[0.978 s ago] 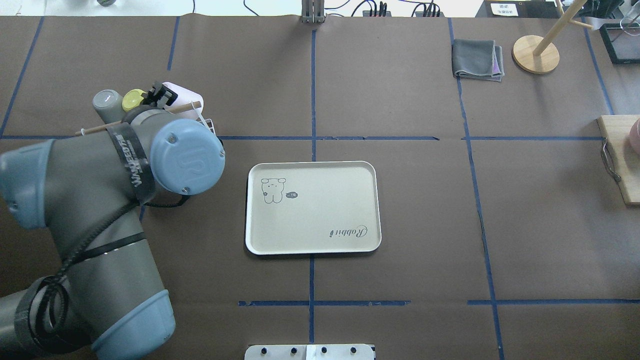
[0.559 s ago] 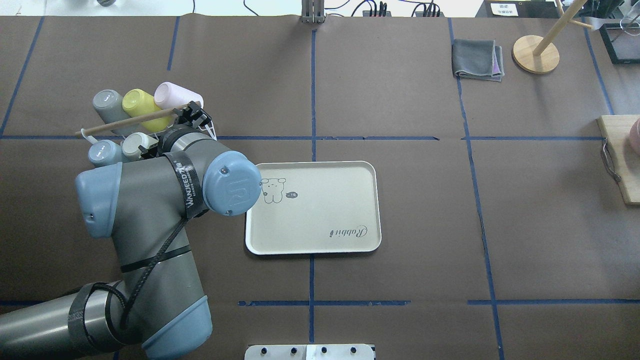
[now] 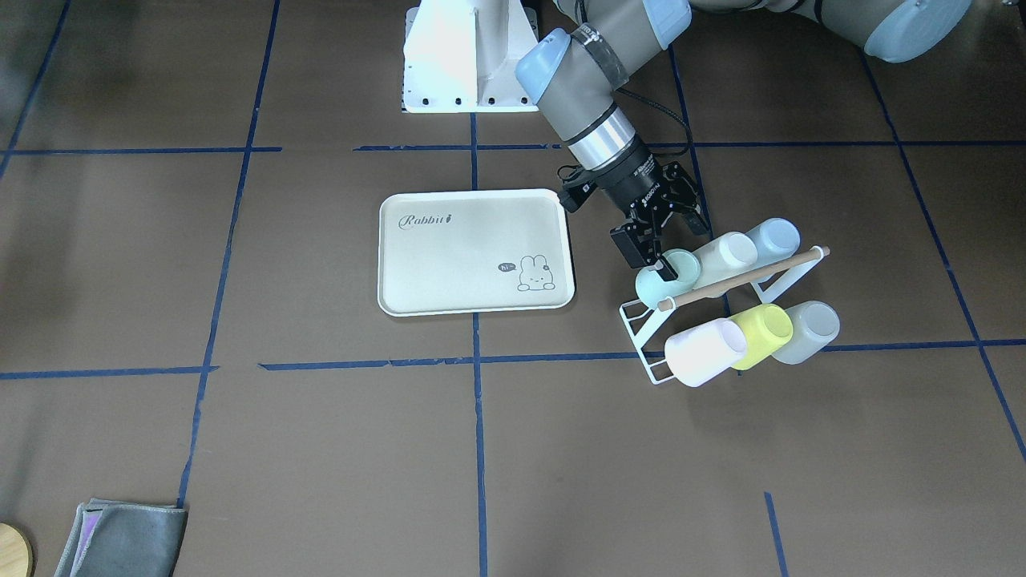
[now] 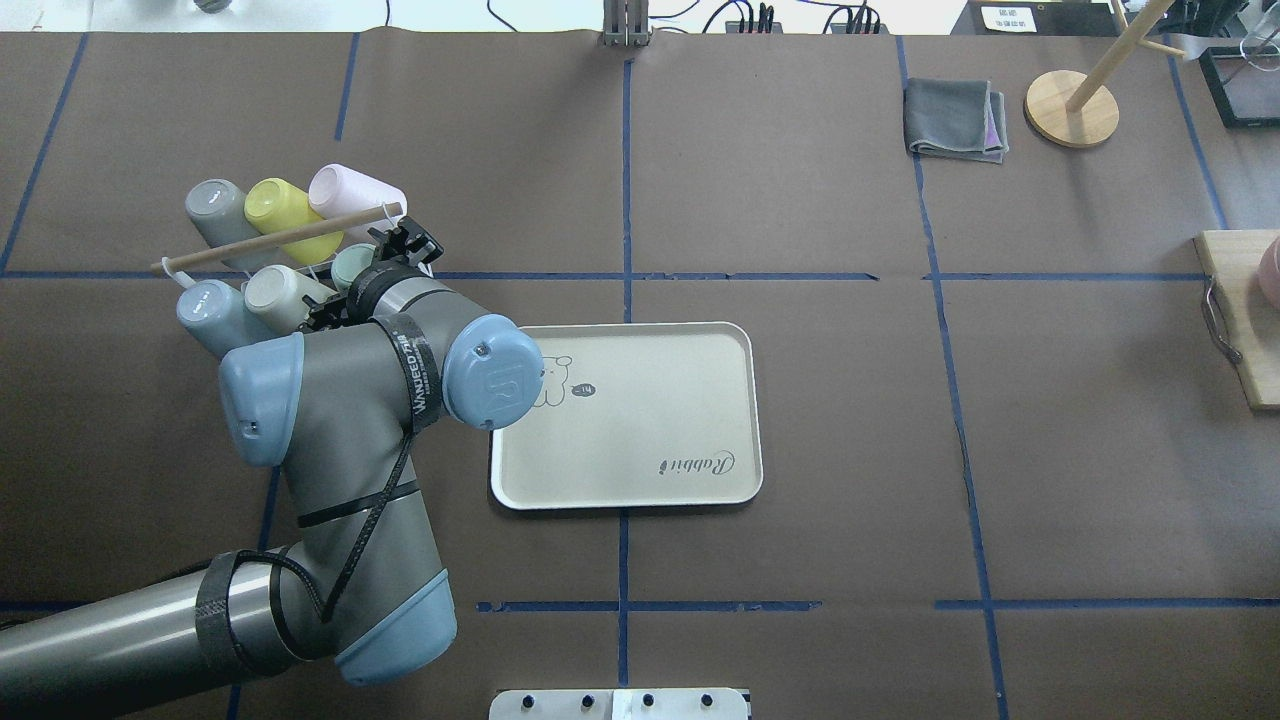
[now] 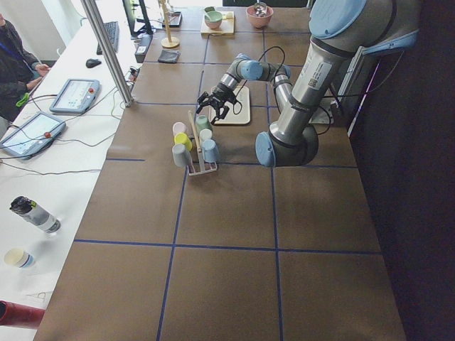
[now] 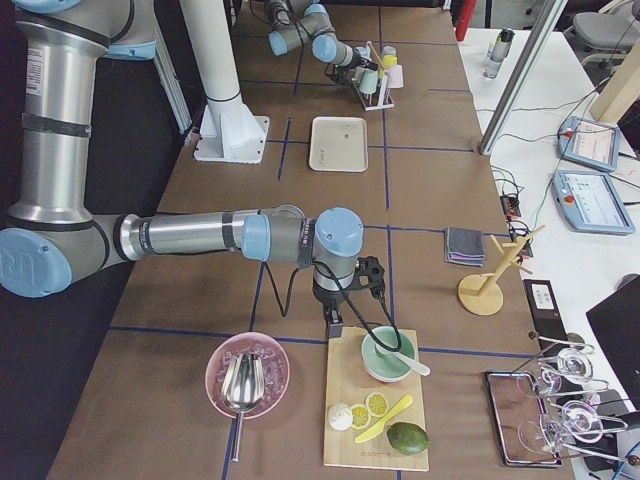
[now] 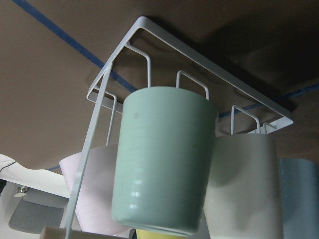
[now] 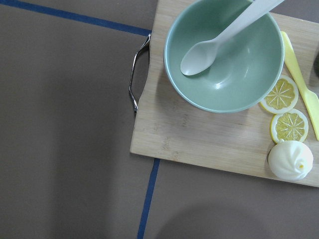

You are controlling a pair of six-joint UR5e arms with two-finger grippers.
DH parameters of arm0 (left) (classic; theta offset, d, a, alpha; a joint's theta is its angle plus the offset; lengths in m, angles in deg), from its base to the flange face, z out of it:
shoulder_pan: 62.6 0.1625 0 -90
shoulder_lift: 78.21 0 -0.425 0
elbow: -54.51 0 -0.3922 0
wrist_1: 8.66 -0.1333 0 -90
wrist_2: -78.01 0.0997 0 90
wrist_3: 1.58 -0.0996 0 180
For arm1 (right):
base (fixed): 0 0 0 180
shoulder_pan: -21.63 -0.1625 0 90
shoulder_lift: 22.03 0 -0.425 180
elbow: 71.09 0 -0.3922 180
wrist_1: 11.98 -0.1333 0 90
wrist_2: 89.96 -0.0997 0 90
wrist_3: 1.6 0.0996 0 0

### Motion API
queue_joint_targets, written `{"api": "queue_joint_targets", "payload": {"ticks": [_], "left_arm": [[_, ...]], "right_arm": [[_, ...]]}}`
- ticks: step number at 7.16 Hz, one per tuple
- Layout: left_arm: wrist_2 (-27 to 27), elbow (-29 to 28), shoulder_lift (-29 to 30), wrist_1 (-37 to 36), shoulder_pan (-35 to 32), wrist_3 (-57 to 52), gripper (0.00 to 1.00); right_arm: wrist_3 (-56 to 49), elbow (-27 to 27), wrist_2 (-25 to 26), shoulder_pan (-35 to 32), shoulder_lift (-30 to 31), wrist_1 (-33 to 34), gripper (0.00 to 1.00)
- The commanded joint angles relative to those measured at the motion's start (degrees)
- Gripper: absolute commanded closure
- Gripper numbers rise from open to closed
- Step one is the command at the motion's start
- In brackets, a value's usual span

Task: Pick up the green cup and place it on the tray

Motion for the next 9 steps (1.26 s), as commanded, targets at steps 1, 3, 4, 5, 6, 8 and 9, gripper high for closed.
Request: {"api": "queue_joint_targets", "payload": {"ticks": [1, 3, 4, 5, 6, 8, 9], "left_arm": [[0.07, -4.35, 0.03, 5.73, 0.01, 0.12, 0.00], [0.07, -5.96, -0.67, 7.52, 0.18, 0.65, 0.00], [0.07, -7.26, -0.76, 7.69, 0.53, 1.17, 0.00], [0.07, -7.54, -0.67, 8.04, 0.62, 1.79, 0.00], [0.07, -7.80, -0.76, 9.00, 0.62, 3.10, 0.06], [0.07, -9.30, -0.76, 11.20, 0.71, 3.81, 0.14], [0.07, -9.73, -0.76, 11.30, 0.71, 4.25, 0.15]], "right_arm": [[0.01, 0.06, 0.01, 0.00, 0.00, 0.00, 0.00], [-0.08, 0.06, 0.01, 0.00, 0.09, 0.00, 0.00], [-0.08, -0.03, 0.01, 0.00, 0.09, 0.00, 0.00], [-0.08, -0.03, 0.01, 0.00, 0.09, 0.00, 0.00], [-0.08, -0.03, 0.01, 0.00, 0.09, 0.00, 0.00], [-0.08, -0.03, 0.01, 0.00, 0.18, 0.00, 0.00], [-0.08, -0.03, 0.01, 0.00, 0.18, 0.00, 0.00]]}}
